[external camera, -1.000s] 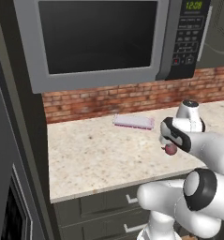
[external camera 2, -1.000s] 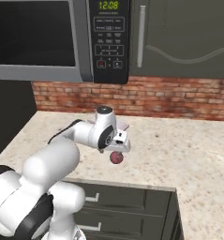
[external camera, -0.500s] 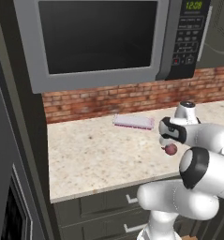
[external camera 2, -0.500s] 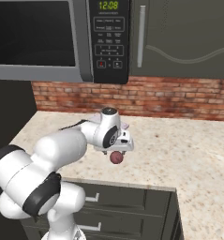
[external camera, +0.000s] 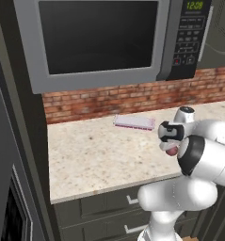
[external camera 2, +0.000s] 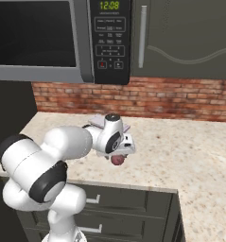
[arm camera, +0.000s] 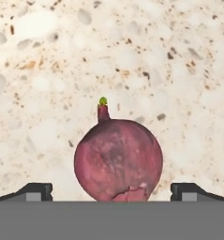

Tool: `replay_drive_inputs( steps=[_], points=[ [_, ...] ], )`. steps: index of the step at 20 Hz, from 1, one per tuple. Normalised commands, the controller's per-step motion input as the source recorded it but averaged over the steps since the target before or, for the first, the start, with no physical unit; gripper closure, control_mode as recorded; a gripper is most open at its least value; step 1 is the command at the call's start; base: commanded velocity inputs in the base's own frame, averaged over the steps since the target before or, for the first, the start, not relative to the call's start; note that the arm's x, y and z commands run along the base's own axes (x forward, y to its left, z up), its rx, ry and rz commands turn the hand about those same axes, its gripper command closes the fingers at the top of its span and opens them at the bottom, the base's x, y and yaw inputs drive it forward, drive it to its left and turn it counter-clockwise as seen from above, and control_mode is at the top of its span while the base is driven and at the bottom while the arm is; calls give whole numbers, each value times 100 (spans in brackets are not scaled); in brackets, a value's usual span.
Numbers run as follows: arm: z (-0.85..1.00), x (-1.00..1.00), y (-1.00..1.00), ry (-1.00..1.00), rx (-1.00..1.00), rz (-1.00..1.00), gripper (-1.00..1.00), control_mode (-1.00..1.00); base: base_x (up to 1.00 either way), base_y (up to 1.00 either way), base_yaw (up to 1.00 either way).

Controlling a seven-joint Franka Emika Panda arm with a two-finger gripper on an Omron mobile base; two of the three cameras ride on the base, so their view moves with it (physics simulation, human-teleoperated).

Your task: Place the onions inside the fridge drawer. Close the drawer after placing the vegetables.

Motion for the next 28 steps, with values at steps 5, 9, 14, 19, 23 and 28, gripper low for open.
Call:
replay_drive_inputs(
  steps=[5,9,14,19,23,28],
  points=[
    [-18,8,0,0,0,12,-100,-100,0,0,0],
    [-22,10,0,0,0,9,-100,-100,0,0,0],
    [-24,5,0,0,0,9,-100,-100,0,0,0],
    [-39,0,0,0,-5,4,100,-100,0,0,0],
    [-11,-3,0,0,-1,0,100,-100,0,0,0],
    [34,-14,1,-1,-1,-3,100,-100,0,0,0]
  ],
)
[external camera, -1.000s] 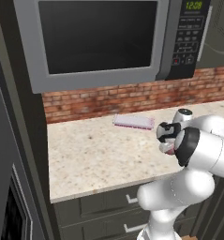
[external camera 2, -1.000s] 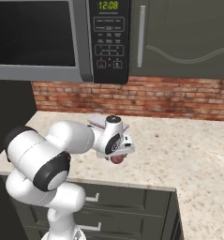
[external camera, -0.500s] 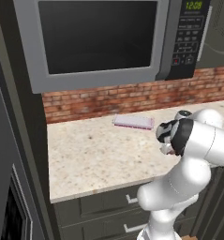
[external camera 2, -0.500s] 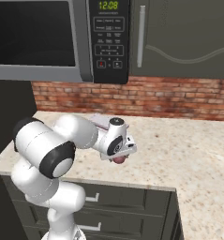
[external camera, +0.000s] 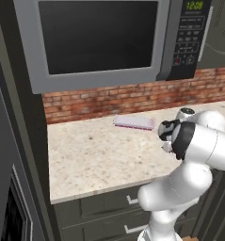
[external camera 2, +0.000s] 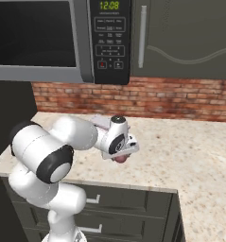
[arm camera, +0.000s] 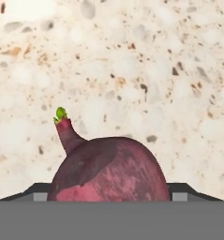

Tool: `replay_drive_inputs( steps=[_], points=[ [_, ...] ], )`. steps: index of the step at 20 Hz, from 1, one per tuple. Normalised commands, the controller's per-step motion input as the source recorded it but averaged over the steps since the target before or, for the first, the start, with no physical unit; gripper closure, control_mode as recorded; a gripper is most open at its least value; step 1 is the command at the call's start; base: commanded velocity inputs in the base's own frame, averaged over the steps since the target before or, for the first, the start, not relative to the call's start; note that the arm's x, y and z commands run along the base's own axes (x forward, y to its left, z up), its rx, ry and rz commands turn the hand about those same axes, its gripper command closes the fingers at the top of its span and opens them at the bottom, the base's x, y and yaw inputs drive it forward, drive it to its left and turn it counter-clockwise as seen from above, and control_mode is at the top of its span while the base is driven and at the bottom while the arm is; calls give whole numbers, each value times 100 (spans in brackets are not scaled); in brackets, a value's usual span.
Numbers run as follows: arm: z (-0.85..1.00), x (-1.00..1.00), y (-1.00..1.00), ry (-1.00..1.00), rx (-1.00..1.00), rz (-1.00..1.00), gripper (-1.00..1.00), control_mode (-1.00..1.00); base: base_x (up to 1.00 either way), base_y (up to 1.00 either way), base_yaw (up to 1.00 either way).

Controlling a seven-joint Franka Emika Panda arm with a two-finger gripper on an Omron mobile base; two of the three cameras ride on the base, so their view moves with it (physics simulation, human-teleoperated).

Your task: Place the onions inside the fridge drawer. Close the drawer after placing the vegetables.

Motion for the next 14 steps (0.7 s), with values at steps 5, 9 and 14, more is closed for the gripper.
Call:
replay_drive_inputs(
  steps=[5,9,14],
  points=[
    [100,-34,0,0,-1,-8,100,-100,0,0,0],
    [100,-20,3,0,0,-11,100,-100,0,0,0],
    [100,-21,4,2,0,-11,100,-100,0,0,0]
  ],
)
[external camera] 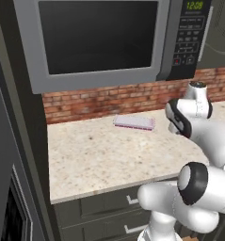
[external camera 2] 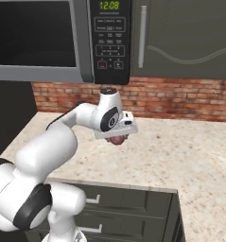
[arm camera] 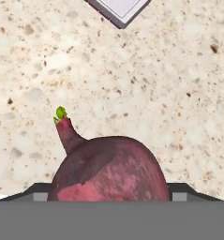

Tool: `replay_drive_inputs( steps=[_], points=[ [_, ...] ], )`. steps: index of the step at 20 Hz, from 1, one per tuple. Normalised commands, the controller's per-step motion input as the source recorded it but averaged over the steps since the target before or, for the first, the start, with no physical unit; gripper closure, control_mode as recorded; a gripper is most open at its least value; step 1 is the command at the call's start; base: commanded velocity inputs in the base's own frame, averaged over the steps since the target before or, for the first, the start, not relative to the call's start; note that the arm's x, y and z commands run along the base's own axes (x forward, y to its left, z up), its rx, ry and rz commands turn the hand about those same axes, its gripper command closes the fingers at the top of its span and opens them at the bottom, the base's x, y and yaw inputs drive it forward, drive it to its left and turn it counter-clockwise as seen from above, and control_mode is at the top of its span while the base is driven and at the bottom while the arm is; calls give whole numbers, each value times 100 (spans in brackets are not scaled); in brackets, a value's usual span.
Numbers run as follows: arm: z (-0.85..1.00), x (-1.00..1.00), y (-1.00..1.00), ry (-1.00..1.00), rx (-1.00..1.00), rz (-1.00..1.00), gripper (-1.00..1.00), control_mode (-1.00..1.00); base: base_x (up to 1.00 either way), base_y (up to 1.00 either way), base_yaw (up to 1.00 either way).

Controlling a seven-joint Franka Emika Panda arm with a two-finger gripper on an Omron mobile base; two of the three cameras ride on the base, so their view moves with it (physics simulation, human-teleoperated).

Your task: Place the onions inside the fridge drawer. Close the drawer after placing the vegetables.

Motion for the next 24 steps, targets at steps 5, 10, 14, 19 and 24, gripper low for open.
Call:
replay_drive_inputs(
  steps=[5,10,14,19,24],
  points=[
    [82,-70,18,4,0,-14,100,-100,0,0,0],
    [4,-87,39,0,-2,-7,100,-100,0,0,0],
    [-32,-54,42,0,-2,0,100,-100,0,0,0],
    [-21,-23,18,0,0,0,100,-100,0,0,0],
    [-6,-27,2,0,0,0,100,100,-58,0,0]
  ],
)
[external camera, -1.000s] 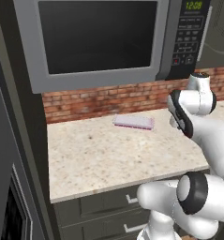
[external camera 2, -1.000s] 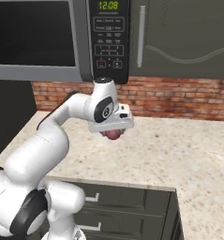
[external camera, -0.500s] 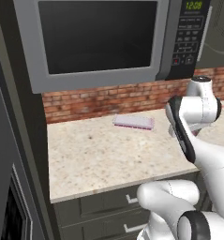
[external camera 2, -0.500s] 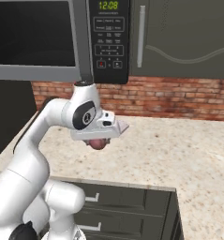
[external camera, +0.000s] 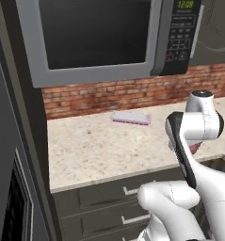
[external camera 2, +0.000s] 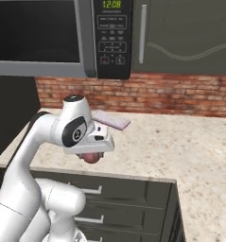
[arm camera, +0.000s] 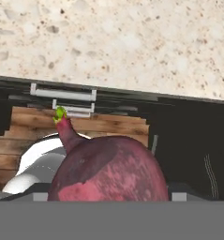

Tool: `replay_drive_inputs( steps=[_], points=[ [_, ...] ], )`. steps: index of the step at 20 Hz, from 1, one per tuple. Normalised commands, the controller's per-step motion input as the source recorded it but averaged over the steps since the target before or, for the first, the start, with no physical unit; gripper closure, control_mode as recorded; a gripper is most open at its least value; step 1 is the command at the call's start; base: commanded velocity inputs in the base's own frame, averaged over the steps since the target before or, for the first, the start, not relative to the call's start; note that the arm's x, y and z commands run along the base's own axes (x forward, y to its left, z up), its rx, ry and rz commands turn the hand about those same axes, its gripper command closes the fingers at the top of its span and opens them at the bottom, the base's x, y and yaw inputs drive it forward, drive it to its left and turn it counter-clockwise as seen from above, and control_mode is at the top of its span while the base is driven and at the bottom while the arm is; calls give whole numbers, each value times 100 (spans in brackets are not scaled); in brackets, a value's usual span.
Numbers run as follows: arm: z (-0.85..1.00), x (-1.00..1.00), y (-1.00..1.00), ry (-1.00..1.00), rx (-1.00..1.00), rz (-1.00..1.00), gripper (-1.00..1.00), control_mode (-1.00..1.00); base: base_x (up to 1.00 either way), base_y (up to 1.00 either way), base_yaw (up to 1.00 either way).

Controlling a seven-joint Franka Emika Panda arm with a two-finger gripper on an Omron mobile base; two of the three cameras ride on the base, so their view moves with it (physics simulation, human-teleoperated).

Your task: Place the onions inside the fridge drawer. Close the drawer after placing the vegetables.

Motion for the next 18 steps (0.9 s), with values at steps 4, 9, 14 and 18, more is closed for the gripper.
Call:
replay_drive_inputs(
  steps=[4,9,14,18],
  points=[
    [0,0,0,0,0,0,100,100,-100,-1,-6],
    [0,0,0,0,0,0,100,100,-100,0,-8],
    [0,0,0,0,0,0,100,100,-100,0,-7],
    [0,0,0,0,0,0,100,100,-100,19,0]
  ],
)
